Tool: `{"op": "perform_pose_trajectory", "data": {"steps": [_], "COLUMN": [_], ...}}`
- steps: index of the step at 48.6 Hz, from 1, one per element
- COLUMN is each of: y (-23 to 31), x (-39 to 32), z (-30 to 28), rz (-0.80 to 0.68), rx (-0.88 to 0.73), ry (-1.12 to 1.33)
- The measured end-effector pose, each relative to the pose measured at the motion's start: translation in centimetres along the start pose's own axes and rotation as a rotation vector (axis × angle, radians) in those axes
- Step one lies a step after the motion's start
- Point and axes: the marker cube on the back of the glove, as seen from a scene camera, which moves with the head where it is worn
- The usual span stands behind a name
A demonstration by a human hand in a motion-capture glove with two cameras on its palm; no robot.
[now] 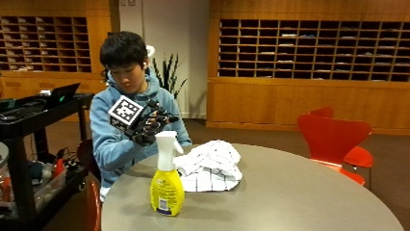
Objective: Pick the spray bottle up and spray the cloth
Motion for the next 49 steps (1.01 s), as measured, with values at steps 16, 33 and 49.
{"op": "perform_pose_trajectory", "data": {"steps": [16, 33, 49], "y": [-0.3, -0.4, -3.1], "x": [4.1, 9.7, 14.0], "z": [-1.1, -1.6, 3.2], "rz": [0.055, 0.245, 0.479], "rx": [0.073, 0.261, 0.162], "ry": [-0.033, -0.141, -0.277]}}
